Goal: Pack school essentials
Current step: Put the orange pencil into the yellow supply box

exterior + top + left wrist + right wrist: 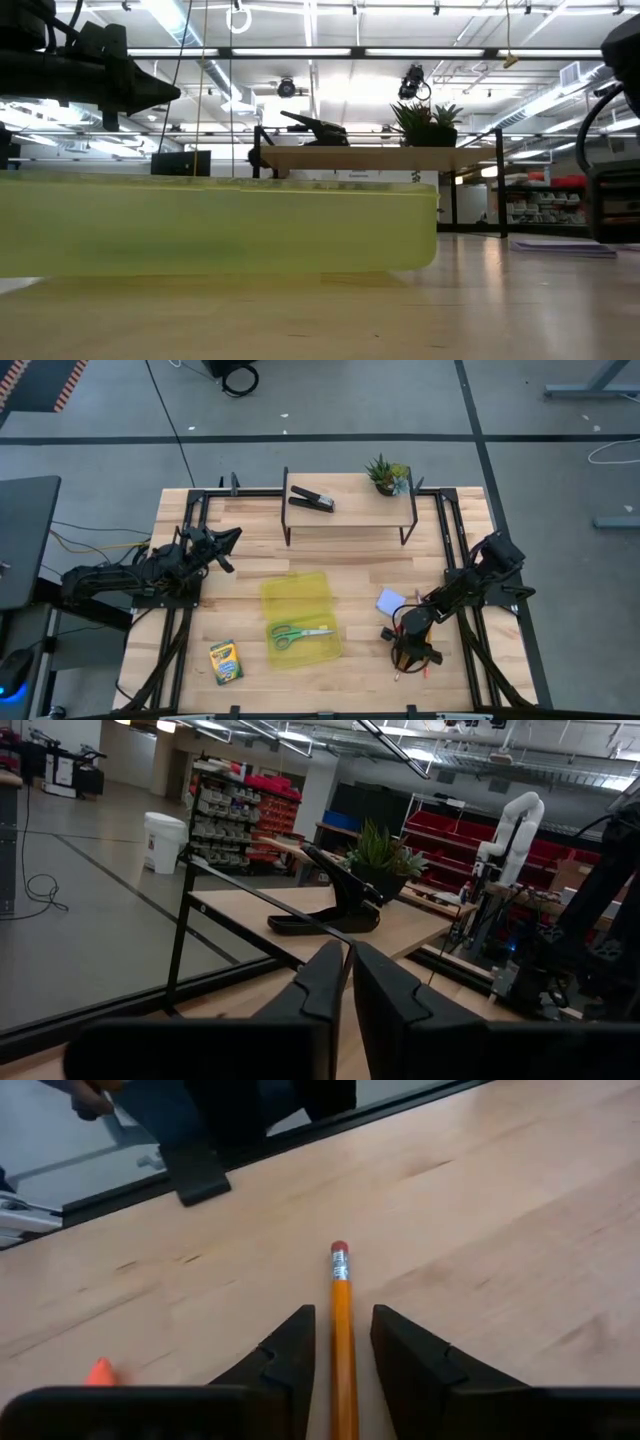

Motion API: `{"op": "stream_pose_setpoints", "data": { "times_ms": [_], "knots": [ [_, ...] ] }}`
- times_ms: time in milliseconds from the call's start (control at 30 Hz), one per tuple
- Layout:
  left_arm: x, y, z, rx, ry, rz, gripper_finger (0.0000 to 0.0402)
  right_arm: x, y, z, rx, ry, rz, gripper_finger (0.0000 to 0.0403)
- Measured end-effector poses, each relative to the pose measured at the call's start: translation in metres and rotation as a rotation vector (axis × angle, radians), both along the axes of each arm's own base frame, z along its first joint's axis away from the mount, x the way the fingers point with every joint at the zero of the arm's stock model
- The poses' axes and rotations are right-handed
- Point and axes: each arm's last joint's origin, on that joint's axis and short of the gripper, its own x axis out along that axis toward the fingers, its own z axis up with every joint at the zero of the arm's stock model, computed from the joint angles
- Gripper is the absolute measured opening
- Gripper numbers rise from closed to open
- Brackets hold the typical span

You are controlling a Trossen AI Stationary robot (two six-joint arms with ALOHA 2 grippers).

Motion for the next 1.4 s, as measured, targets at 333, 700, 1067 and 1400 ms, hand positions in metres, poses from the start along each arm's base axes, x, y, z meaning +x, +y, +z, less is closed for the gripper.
{"op": "stream_pose_setpoints", "data": {
  "times_ms": [333,700,1067,1400],
  "knots": [
    [0.0,0.0,0.0,0.0,0.0,0.0,0.0034,0.0,-0.001,-0.001,-0.017,-0.014,0.013,0.0031],
    [0.0,0.0,0.0,0.0,0.0,0.0,0.003,0.002,0.0,0.001,-0.021,-0.006,0.019,0.0028],
    [0.0,0.0,0.0,0.0,0.0,0.0,0.0039,0.012,0.005,0.017,-0.049,-0.001,0.006,0.0027],
    [0.0,0.0,0.0,0.0,0.0,0.0,0.0028,0.019,0.007,0.037,-0.059,-0.035,-0.018,0.0026]
  ]
}}
